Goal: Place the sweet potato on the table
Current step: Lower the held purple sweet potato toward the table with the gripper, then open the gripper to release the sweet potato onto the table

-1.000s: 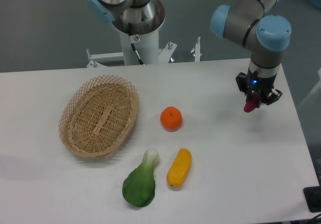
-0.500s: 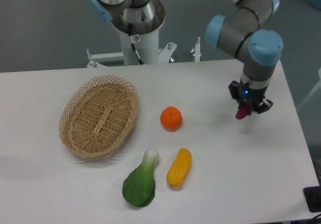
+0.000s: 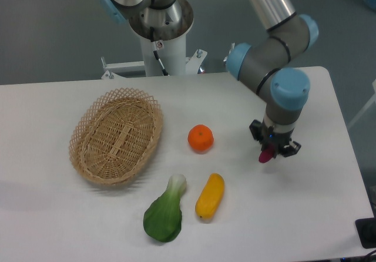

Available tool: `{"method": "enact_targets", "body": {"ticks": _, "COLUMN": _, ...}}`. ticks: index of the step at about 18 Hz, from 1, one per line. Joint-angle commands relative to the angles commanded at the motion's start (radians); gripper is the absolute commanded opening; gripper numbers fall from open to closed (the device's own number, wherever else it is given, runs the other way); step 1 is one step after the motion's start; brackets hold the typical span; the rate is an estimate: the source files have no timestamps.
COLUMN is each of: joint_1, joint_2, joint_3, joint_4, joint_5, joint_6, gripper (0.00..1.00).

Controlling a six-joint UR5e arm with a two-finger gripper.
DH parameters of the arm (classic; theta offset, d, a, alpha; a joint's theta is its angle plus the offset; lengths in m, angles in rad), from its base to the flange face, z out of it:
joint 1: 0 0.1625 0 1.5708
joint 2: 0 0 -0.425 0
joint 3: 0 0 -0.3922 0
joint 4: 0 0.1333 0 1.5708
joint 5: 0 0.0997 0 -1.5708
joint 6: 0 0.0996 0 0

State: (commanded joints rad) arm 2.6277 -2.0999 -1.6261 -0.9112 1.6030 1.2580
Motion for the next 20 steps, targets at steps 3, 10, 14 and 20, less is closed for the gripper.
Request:
{"method": "enact_targets", "body": {"ticks": 3, "joint_1": -0.008, "joint_2": -0.022, "joint_3": 0.028, "joint_4": -0.002, "joint_5": 0.000, "joint_6": -0.014, "gripper": 0.21}}
{"method": "enact_targets", "body": {"ticks": 10, "joint_1": -0.008, "joint_2": -0.034, "joint_3": 0.052, "joint_4": -0.002, "joint_5": 0.000, "joint_6": -0.008, "gripper": 0.73}}
{"method": "enact_targets", "body": {"ticks": 14, "joint_1": -0.006, "joint_2": -0.025, "joint_3": 0.068, "joint_4": -0.003, "joint_5": 0.003, "joint_6": -0.011, "gripper": 1.00}}
{"method": "enact_targets", "body": {"ticks": 20, "joint_1": 0.026, "joint_2": 0.001, "joint_3": 0.089, "joint_4": -0.012, "joint_5": -0.003, "joint_6": 0.004, "gripper": 1.00}}
